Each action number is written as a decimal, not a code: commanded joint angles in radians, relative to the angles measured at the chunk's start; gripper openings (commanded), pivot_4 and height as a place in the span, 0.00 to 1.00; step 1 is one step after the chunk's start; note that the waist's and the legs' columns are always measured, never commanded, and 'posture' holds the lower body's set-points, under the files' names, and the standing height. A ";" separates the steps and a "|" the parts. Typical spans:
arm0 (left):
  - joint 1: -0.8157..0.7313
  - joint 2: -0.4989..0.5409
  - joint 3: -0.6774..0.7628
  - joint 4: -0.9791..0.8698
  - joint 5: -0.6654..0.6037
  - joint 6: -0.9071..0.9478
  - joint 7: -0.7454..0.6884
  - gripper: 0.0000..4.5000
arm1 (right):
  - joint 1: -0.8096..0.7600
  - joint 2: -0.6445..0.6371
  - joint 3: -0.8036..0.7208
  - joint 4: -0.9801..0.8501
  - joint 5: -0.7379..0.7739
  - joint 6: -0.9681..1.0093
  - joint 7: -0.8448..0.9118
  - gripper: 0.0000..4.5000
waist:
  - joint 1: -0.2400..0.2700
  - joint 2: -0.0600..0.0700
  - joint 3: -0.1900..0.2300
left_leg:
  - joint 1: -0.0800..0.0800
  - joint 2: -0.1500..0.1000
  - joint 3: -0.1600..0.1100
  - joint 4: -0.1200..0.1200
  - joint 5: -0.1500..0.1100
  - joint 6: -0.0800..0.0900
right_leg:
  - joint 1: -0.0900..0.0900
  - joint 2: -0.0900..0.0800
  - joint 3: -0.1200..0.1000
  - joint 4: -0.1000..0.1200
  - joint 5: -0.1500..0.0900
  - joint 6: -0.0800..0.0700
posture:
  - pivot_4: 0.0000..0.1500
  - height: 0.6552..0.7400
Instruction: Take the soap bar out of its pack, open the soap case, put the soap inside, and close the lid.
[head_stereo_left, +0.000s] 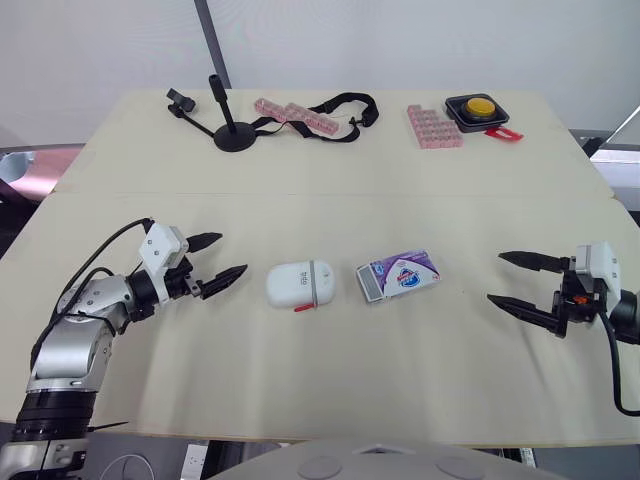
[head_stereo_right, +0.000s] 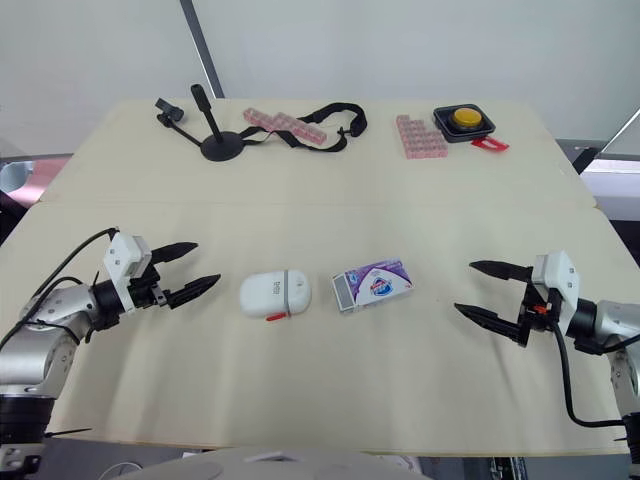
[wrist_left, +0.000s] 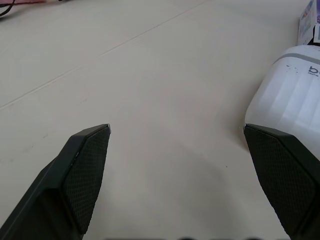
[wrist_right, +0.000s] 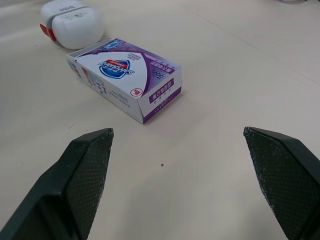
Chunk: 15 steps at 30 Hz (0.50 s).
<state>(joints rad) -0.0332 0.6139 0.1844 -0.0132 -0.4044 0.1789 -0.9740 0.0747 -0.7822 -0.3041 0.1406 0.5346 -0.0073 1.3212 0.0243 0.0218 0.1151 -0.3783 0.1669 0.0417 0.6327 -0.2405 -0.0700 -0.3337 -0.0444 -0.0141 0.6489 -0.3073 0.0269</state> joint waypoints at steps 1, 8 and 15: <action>-0.025 0.006 0.022 -0.011 -0.045 0.008 -0.017 1.00 | -0.018 -0.026 -0.018 0.005 -0.010 -0.021 0.021 0.99 | 0.000 0.000 0.000 | 0.000 0.000 0.000 0.000 0.000 0.000 | 0.000 0.000 0.000 0.000 0.000 0.000 | 1.00 1.00; -0.020 0.048 0.006 -0.128 -0.151 0.073 -0.136 1.00 | -0.122 -0.131 0.080 -0.026 -0.062 0.024 0.111 0.99 | -0.002 0.000 0.000 | 0.000 0.000 0.000 0.000 0.000 0.000 | 0.000 0.001 0.000 0.001 0.000 0.001 | 1.00 1.00; 0.048 0.033 -0.038 -0.224 -0.131 -0.026 -0.201 1.00 | -0.347 -0.161 0.251 0.000 -0.188 -0.001 0.173 0.99 | -0.001 0.000 0.000 | 0.001 0.000 0.000 -0.001 0.000 0.001 | -0.001 0.001 0.000 0.001 0.001 0.002 | 1.00 1.00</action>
<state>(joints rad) -0.0036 0.6481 0.1456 -0.1944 -0.5367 0.1888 -1.1631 -0.2303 -0.9151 -0.0791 0.1409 0.3833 0.0151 1.4651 0.0229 0.0221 0.1152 -0.3776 0.1669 0.0421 0.6321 -0.2400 -0.0692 -0.3343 -0.0433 -0.0138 0.6503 -0.3064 0.0285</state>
